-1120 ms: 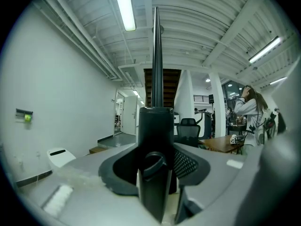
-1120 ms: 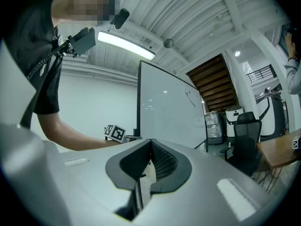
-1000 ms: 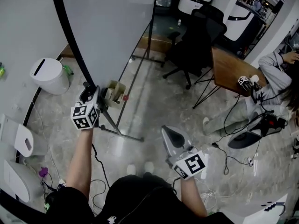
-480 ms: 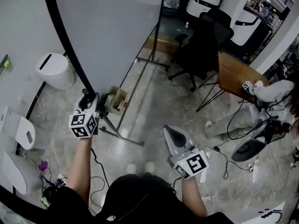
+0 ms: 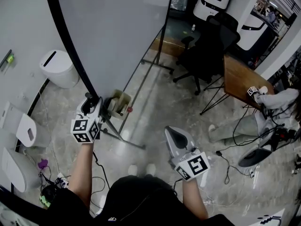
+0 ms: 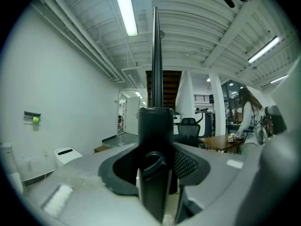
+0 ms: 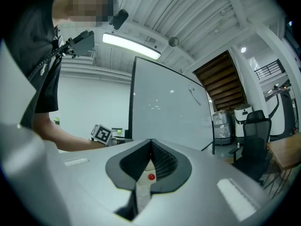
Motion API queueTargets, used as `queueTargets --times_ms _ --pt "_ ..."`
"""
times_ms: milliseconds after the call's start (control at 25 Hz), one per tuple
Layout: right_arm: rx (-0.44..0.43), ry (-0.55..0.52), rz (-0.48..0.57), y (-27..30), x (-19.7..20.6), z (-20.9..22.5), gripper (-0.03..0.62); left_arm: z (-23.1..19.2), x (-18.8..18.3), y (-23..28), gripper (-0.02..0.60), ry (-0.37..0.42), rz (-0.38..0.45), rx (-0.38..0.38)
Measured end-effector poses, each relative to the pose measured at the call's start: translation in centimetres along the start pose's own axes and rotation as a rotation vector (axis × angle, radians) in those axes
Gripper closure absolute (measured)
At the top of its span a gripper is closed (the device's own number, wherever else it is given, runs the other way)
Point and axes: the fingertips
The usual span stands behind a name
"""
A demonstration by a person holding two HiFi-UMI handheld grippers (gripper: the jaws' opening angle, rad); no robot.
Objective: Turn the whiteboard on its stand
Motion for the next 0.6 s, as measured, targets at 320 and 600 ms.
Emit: queueTargets --times_ms 320,600 --pt "0.029 -0.002 -0.006 0.7 0.5 -0.7 0.586 -0.2 0.1 -0.3 0.387 0.013 0.027 0.018" --pt "0.052 -0.007 -0.002 1.1 0.6 -1.5 0.586 0.1 -0.2 -0.6 0.369 0.007 0.052 0.051"
Point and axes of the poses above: the fingertips, and each gripper's own axes: y forward along the fingers, z to its right, x out of its underside, and after that the axes turned 2 degrees about y, right-handed
